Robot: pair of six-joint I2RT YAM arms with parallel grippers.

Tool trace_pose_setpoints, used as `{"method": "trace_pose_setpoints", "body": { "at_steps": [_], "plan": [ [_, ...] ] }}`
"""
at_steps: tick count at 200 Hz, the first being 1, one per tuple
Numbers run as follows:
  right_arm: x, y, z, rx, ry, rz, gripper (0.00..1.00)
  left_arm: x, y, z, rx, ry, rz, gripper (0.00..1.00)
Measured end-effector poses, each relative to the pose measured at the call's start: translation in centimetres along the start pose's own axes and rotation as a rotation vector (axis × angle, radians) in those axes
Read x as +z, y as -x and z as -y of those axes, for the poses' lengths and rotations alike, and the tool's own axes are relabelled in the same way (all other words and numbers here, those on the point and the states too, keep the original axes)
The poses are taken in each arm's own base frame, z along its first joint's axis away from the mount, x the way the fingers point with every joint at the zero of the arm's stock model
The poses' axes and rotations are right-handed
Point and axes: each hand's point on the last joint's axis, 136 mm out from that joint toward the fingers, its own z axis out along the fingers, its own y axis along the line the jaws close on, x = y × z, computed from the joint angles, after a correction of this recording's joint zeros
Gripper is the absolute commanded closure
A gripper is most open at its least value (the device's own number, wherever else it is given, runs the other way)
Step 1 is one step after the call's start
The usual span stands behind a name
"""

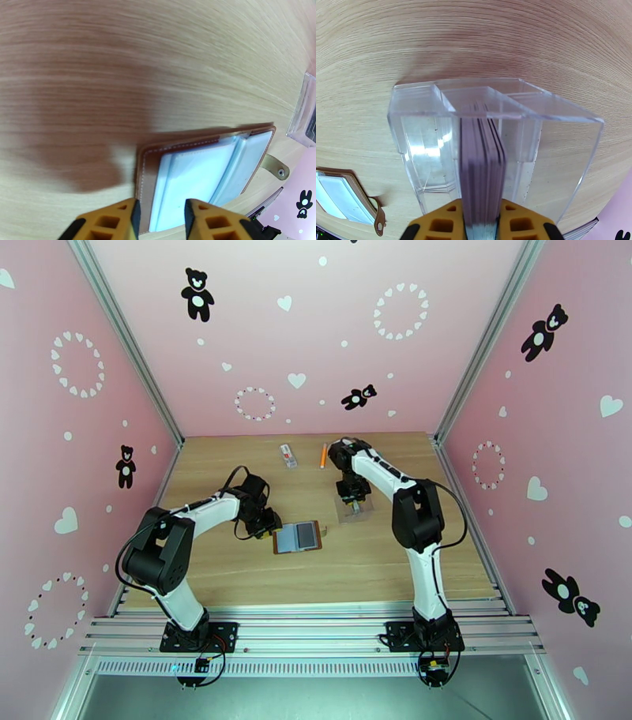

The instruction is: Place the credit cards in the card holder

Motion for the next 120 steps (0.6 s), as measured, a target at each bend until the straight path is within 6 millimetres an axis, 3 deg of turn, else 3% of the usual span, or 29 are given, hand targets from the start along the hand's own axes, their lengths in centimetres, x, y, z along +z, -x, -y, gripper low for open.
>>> {"method": "trace_pose_setpoints", "body": {
  "at_steps": [37, 120],
  "plan": [
    [-0.18, -0.08, 0.15, -0.004, -0.023, -0.002, 0.66, 0.19, -0.03, -0.13, -0.003, 0.004, -0.005, 0.64],
    [-0.36, 0.86, 0.06, -0.01, -0.031, 0.01, 0.55, 0.18, -0.03, -0.12, -0.003, 0.004, -0.005, 0.64]
  ]
}}
